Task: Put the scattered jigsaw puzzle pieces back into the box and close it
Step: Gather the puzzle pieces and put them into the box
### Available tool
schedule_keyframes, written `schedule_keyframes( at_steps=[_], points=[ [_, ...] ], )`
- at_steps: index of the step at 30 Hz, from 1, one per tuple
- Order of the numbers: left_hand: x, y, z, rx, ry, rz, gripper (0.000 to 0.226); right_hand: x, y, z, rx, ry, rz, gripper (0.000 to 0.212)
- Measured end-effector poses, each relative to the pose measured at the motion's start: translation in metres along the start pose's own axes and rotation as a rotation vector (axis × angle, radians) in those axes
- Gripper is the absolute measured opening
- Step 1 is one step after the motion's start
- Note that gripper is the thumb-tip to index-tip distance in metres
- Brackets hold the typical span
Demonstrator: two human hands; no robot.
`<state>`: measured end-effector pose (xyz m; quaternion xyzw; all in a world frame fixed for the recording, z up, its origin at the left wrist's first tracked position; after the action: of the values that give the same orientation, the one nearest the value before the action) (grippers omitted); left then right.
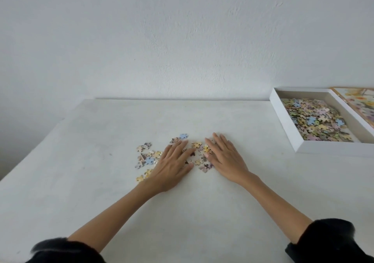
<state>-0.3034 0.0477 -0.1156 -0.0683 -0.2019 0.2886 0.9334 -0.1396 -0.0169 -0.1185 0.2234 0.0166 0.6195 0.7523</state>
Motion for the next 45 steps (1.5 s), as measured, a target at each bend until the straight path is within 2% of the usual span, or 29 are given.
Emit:
schedule_keyframes(
  at_steps=[2, 5, 9, 13, 16, 21, 25, 29, 34, 37, 41, 45],
  points=[
    [0.008, 0.007, 0.002, -0.066, -0.041, 0.001, 0.066, -0.001, 0.008, -0.002, 0.025, 0.009, -0.005, 0.057],
    [0.008, 0.018, 0.011, -0.096, -0.107, -0.013, 0.056, -0.002, 0.018, -0.005, 0.060, 0.078, 0.024, 0.075],
    [-0.020, 0.049, 0.029, -0.024, -0.094, 0.060, 0.074, -0.001, 0.030, -0.012, -0.020, 0.132, 0.114, 0.098],
    [-0.043, 0.070, 0.033, 0.063, 0.035, 0.142, 0.107, 0.009, 0.038, -0.017, -0.032, 0.126, 0.116, 0.098],
    [-0.031, 0.069, 0.029, 0.063, 0.066, 0.163, 0.112, 0.019, 0.046, -0.023, -0.024, 0.126, 0.111, 0.094],
    [-0.001, 0.070, 0.020, 0.007, 0.058, 0.146, 0.114, 0.046, 0.052, -0.030, -0.019, 0.135, 0.136, 0.110],
    [0.009, 0.072, 0.024, -0.063, 0.043, 0.108, 0.120, 0.060, 0.054, -0.031, 0.031, 0.162, 0.251, 0.110],
    [0.011, 0.076, 0.024, -0.125, -0.051, 0.082, 0.111, 0.062, 0.056, -0.030, 0.036, 0.075, 0.316, 0.097],
    [0.011, 0.075, 0.025, -0.115, -0.101, 0.061, 0.086, 0.060, 0.054, -0.028, 0.099, -0.048, 0.323, 0.074],
    [0.011, 0.075, 0.025, -0.113, -0.094, 0.062, 0.080, 0.057, 0.049, -0.025, 0.156, -0.041, 0.292, 0.079],
    [0.013, 0.075, 0.026, -0.102, -0.073, 0.039, 0.085, 0.048, 0.041, -0.017, 0.267, 0.055, 0.270, 0.074],
    [0.017, 0.070, 0.025, -0.129, -0.030, 0.008, 0.083, 0.039, 0.036, -0.016, 0.159, 0.118, 0.342, 0.097]
  ],
)
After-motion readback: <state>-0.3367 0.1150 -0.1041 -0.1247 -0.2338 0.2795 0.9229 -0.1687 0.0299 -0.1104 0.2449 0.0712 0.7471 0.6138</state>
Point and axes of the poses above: each hand's wrist, its own x-axis towards the middle knuckle, its own z-axis out of the back of the hand, y = z × x, the point moved 4 cm from there along x, towards the middle knuckle, and after that the axes turned 14 degrees about -y, right-handed, at the moved point
